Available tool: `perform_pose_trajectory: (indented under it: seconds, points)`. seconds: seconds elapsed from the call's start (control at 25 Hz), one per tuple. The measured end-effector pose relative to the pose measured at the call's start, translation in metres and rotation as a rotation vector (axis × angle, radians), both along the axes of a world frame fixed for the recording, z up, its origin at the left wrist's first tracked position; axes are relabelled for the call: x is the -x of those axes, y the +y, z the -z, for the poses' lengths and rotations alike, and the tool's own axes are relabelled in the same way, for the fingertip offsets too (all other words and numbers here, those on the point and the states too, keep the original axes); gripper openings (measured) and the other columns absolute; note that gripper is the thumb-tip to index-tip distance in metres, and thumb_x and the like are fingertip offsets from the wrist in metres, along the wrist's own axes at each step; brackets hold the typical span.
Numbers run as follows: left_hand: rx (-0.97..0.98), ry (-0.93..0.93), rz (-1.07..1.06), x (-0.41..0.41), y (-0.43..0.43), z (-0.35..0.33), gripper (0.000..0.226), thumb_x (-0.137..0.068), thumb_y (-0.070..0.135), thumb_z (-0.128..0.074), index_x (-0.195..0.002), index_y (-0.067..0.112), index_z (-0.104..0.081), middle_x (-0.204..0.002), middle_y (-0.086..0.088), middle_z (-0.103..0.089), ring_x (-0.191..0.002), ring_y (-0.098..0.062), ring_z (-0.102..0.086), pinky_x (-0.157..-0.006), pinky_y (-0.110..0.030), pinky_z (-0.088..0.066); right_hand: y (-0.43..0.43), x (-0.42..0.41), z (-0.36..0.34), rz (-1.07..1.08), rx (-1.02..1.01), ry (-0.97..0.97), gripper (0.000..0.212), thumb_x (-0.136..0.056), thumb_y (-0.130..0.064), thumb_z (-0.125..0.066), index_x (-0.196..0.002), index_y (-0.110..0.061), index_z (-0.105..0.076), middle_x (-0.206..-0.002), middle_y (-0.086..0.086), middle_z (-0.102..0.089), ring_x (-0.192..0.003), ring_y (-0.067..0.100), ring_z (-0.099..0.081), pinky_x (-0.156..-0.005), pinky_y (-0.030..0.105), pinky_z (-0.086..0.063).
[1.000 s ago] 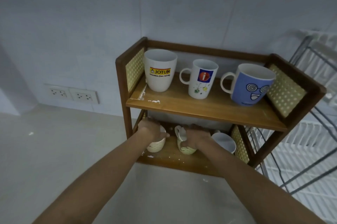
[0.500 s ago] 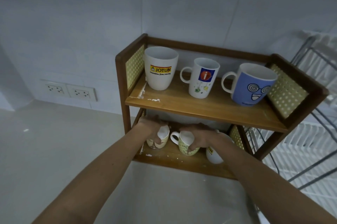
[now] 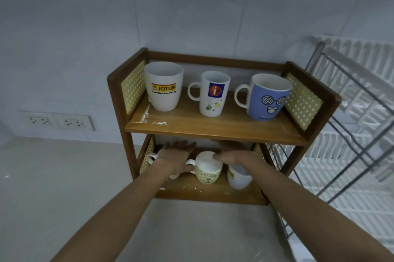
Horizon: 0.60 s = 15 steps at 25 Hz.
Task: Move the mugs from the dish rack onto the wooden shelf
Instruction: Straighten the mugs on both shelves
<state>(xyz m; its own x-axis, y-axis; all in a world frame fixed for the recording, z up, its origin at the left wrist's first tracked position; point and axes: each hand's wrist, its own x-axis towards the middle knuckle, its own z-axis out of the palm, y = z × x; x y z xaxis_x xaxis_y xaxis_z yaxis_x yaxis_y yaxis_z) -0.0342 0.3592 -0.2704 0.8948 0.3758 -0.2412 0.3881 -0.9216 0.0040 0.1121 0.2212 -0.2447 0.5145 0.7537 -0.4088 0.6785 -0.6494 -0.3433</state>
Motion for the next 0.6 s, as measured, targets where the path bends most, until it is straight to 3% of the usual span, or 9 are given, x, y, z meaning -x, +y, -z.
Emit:
perform_pose_trajectory:
  seconds: [0.08, 0.16, 0.24, 0.4, 0.6]
  points:
    - [0.041, -0.073, 0.054, -0.015, -0.015, 0.001, 0.087, -0.085, 0.062, -0.049, -0.151, 0.027, -0.005, -0.161, -0.002, -0.012, -0.145, -0.027, -0.014, -0.116, -0.047, -0.013, -0.012, -0.009, -0.003, 0.15, 0.19, -0.153, 0.083, -0.083, -0.064, -0.05, -0.147, -0.017, -0.025, -0.152, 0.01, -0.033, -0.136, 0.031, -0.035, -0.109, 0.041, -0.034]
    - [0.072, -0.082, 0.054, -0.031, -0.031, 0.005, 0.095, -0.081, 0.065, -0.051, -0.151, 0.022, -0.004, -0.16, -0.004, -0.015, -0.144, -0.027, -0.018, -0.116, -0.046, -0.016, -0.026, -0.009, 0.005, 0.112, 0.321, -0.291, 0.098, -0.075, -0.071, -0.054, -0.147, -0.011, -0.023, -0.147, 0.014, -0.038, -0.131, 0.033, -0.04, -0.103, 0.042, -0.041]
    - [0.081, -0.062, 0.033, -0.04, -0.045, 0.013, 0.1, -0.078, 0.067, -0.053, -0.151, 0.019, -0.006, -0.158, -0.007, -0.021, -0.142, -0.03, -0.022, -0.115, -0.047, -0.018, -0.036, -0.008, 0.011, 0.032, 0.282, -0.298, 0.096, -0.075, -0.059, -0.063, -0.146, -0.011, -0.021, -0.144, 0.014, -0.039, -0.128, 0.032, -0.043, -0.098, 0.042, -0.046]
    - [0.062, -0.099, -0.003, -0.046, -0.054, 0.024, 0.092, -0.075, 0.061, -0.062, -0.145, 0.016, -0.024, -0.147, -0.011, -0.038, -0.132, -0.033, -0.037, -0.11, -0.046, -0.03, -0.055, -0.023, 0.0, -0.194, 0.255, -0.208, 0.093, -0.074, -0.024, -0.078, -0.146, -0.015, -0.02, -0.148, 0.01, -0.029, -0.133, 0.029, -0.034, -0.102, 0.038, -0.041]
    - [0.077, -0.105, -0.009, -0.046, -0.053, 0.023, 0.095, -0.075, 0.057, -0.066, -0.147, 0.017, -0.02, -0.149, -0.012, -0.035, -0.131, -0.034, -0.038, -0.106, -0.046, -0.037, -0.06, -0.028, -0.004, -0.328, 0.208, -0.213, 0.087, -0.071, -0.004, -0.077, -0.142, -0.018, -0.029, -0.148, 0.01, -0.028, -0.133, 0.03, -0.032, -0.101, 0.036, -0.037]
